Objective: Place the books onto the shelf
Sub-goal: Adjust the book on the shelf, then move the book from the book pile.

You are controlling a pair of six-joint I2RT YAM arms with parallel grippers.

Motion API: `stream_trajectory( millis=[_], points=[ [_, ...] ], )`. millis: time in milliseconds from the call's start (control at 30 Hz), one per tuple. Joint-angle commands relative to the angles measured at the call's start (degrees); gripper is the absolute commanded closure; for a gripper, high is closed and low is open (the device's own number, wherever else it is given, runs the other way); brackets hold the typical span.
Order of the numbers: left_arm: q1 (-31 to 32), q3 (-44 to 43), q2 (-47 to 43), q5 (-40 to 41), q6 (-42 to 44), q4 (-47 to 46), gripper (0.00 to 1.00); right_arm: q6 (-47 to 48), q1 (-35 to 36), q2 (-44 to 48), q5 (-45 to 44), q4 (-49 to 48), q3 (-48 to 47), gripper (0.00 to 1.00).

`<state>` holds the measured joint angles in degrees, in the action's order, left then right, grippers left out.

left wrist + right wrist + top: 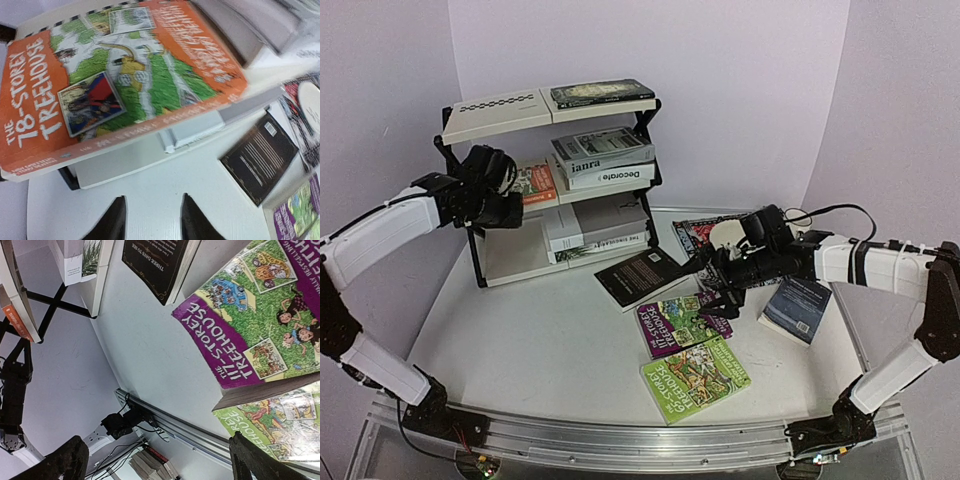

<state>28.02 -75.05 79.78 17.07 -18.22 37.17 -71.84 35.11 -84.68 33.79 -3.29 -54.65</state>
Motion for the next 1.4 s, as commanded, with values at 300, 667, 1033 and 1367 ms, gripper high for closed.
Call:
stream_trajectory(
  millis=[300, 667, 1033, 1367],
  points=[
    [20.68, 17.71, -17.44, -7.17, -2.16, -5.31, 0.01, 35.39, -2.94, 4.55, -14.51, 30.96, 2.28, 0.02],
    [48.73, 18.64, -3.01, 7.06, 9.86, -14.41, 0.00, 36.44, -2.92, 9.24, -14.76, 32.26, 11.33, 0.03],
    [60.86, 11.34, 19.01, 17.14, 25.34, -18.67, 0.04, 35.17, -2.94, 8.23, -9.52, 27.46, 17.08, 0.08],
    [61.17, 11.45, 25.22, 17.70, 31.56, -24.26, 0.01, 35.67, -2.93, 5.15, -7.01, 23.90, 18.51, 0.11]
  ],
)
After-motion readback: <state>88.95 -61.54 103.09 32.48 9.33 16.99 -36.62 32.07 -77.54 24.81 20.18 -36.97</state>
